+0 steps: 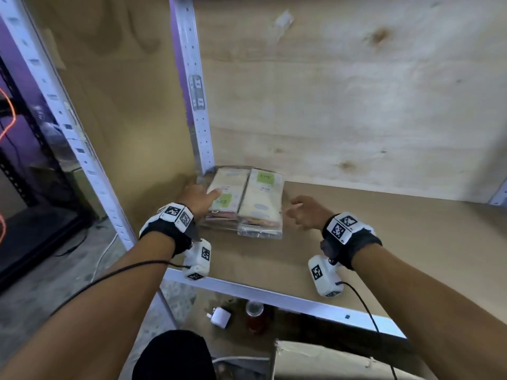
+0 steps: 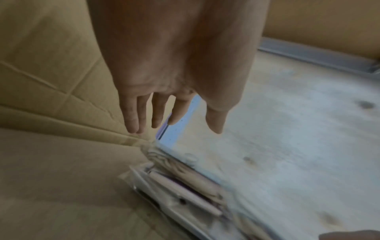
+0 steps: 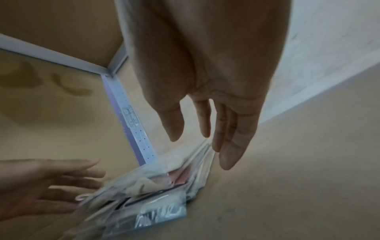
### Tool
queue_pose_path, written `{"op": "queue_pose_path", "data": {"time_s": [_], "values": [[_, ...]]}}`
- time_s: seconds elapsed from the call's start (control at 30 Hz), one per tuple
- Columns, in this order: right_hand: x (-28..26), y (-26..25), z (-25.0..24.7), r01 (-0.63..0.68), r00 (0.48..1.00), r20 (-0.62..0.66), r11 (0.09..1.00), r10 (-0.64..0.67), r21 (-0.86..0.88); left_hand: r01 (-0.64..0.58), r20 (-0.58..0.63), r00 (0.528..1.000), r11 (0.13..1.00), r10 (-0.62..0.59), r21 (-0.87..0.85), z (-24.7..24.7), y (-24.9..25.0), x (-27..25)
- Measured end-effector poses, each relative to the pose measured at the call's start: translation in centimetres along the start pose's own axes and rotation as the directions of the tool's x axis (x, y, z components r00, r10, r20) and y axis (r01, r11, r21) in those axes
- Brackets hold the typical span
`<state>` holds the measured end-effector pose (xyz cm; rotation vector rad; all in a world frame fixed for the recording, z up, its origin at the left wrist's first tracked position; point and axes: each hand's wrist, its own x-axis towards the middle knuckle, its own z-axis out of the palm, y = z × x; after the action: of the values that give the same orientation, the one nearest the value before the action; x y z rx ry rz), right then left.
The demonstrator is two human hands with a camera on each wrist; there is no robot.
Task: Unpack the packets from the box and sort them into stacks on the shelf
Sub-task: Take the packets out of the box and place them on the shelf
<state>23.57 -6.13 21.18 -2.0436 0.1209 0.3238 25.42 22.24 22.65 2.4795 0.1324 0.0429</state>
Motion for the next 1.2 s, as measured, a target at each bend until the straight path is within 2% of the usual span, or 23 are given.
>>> {"op": "queue_pose_path", "data": {"time_s": [0.07,0.2,0.37,0.5,0.63,0.73,0.87,1.0,1.2], "values": [[-3.2,0.4,-1.1,-0.011,0.995,0.101,0.999,0.005,0.053,-0.065,-0.032,0.997,0.997,0.063,-0.046,-0.4,1.1,-2.5],[-11.0,2.4,-1.8,0.153,0.988,0.038,0.973,-0.149,-0.171,-0.217,-0.059,0.976,0.961,0.210,-0.172,-0.1,3.9,-9.7],[-20.8,6.4,-1.8,0.192,0.980,0.117,0.932,-0.163,-0.308,-0.367,0.033,0.917,0.874,0.397,-0.318,3.1,6.8,-19.1],[-26.7,10.4,-1.3,0.211,0.976,0.131,0.906,-0.175,-0.366,-0.370,0.135,0.885,0.850,0.446,-0.375,7.6,7.4,-25.8],[-30.4,15.2,-1.9,0.165,0.985,0.122,0.839,-0.118,-0.518,-0.285,0.209,0.906,0.895,0.369,-0.344,12.9,6.2,-30.3],[-31.5,18.9,-2.4,0.136,0.986,0.157,0.813,-0.056,-0.567,-0.249,0.296,0.900,0.935,0.320,-0.253,16.7,5.2,-31.9],[-31.0,22.9,-2.4,0.102,0.986,0.170,0.794,0.001,-0.599,-0.249,0.447,0.847,0.958,0.286,-0.141,21.5,4.0,-32.6],[-28.2,26.3,-1.4,0.059,0.986,0.159,0.772,0.055,-0.633,-0.272,0.568,0.795,0.962,0.215,0.017,26.1,3.2,-31.9],[-22.9,30.1,1.8,0.019,0.951,0.236,0.727,0.198,-0.686,-0.221,0.671,0.740,0.960,0.049,0.174,30.8,0.0,-29.7]]}}
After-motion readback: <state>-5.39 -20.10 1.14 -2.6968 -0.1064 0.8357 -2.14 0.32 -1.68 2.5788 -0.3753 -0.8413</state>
